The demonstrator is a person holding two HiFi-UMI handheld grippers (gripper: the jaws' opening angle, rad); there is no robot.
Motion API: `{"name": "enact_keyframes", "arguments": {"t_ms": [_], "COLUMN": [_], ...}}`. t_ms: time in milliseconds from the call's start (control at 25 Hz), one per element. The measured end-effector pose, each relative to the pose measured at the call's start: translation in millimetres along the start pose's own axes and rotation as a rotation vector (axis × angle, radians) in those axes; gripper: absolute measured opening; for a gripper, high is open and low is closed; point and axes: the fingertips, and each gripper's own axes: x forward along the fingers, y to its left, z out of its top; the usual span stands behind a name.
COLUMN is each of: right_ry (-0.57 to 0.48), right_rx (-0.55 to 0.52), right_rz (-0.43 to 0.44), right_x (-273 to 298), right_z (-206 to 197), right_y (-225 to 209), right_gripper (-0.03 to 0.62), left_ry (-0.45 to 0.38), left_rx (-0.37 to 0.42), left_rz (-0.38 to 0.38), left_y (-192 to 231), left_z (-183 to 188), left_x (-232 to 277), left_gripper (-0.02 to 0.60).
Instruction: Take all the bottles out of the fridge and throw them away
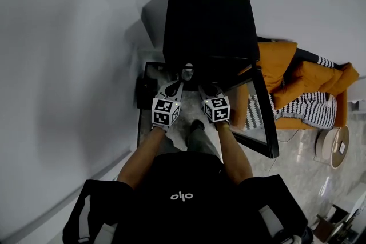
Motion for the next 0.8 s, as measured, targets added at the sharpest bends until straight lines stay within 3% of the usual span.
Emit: {"name": "enact_keyframes", "arguments": {"t_ms": [400,800], "right_ry": [-0.025,-0.039], "right_rx": [-0.080,-0.139], "right_rz": [0.065,0.115], "right_x": [101.9,191.7], "right_z": [-78.0,-130.0], "right_y": [-28.3,-49.4], "right_gripper": [0.276,0.373], "left_ry": [-0.041,-0.068], "left_rx": [0.031,0.081], "left_rz": [0.014,0.020], "left_y": [39.6,80.7], "left_z": [-92.5,-142.5], "left_x": [58.7,103.1], "left_gripper": [0.006,0.006]}}
